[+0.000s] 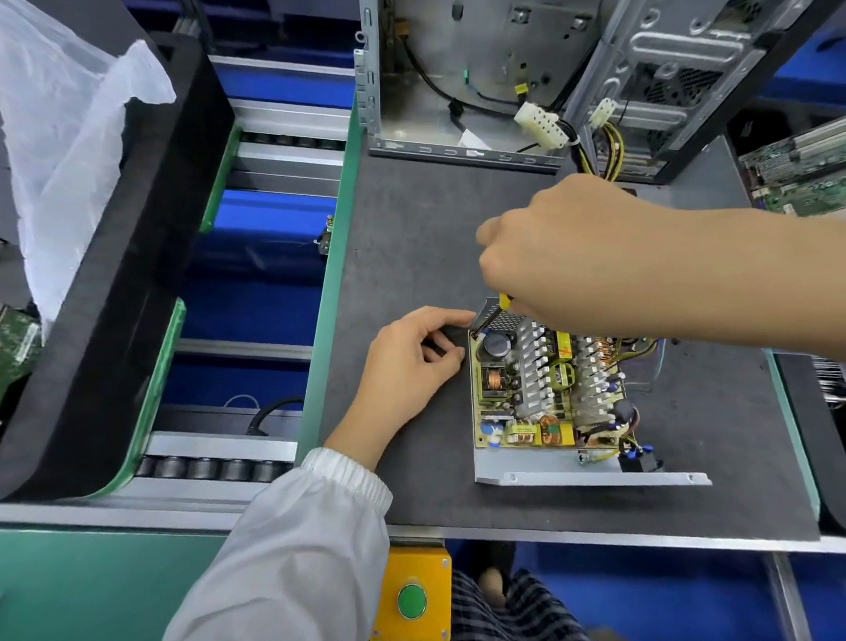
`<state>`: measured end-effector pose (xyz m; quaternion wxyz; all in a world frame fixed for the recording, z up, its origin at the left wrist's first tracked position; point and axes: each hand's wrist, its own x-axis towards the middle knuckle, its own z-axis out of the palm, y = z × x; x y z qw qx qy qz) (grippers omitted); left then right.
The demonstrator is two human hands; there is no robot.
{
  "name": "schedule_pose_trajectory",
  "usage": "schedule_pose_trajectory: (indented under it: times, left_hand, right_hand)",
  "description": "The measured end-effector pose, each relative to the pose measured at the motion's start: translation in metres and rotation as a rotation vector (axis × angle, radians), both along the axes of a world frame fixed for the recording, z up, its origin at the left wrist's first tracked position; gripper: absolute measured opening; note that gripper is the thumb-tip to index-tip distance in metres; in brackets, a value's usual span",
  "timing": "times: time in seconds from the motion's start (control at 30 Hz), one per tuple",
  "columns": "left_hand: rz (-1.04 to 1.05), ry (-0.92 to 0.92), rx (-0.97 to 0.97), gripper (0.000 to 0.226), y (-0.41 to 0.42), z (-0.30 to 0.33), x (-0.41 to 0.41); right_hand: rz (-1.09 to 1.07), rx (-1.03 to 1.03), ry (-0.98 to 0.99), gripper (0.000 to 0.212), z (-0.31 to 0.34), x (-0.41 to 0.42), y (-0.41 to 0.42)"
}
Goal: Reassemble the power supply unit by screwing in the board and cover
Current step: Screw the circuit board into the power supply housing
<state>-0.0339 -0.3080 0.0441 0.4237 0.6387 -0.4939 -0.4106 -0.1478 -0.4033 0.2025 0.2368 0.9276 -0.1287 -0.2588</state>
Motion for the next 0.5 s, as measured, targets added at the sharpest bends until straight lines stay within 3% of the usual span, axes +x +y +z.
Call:
schedule_pose_trajectory:
  times: [0.5]
  left_hand:
    - [0.075,0.056,0.028,0.018,-0.0029,0.0001,-0.0034]
  right_hand:
    - [-0.091,0.046,-0.011,0.05,0.0018,-0.0084,0.0046]
